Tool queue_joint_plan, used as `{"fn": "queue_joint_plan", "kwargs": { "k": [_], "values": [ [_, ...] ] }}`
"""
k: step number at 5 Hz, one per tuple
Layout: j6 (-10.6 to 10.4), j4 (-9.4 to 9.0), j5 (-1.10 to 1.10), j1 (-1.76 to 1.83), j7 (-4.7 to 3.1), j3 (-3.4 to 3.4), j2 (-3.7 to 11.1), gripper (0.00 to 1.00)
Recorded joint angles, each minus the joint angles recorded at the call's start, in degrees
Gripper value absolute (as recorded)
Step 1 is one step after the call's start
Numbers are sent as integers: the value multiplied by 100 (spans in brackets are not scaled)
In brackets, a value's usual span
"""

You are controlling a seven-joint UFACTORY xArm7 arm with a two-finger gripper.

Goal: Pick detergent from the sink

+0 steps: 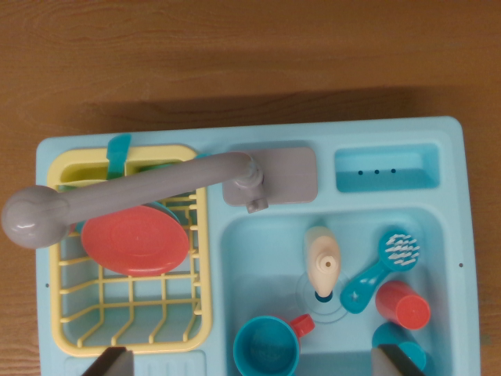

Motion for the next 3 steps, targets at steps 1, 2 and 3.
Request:
{"fn": "queue_joint_plan", "kwargs": {
  "k": [1,2,3],
  "values": [
    [-53,-41,4,-4,-16,-4,14,0],
    [-53,-41,4,-4,-16,-4,14,0],
    [-138,-106,11,-11,-40,-10,35,0]
  ]
}}
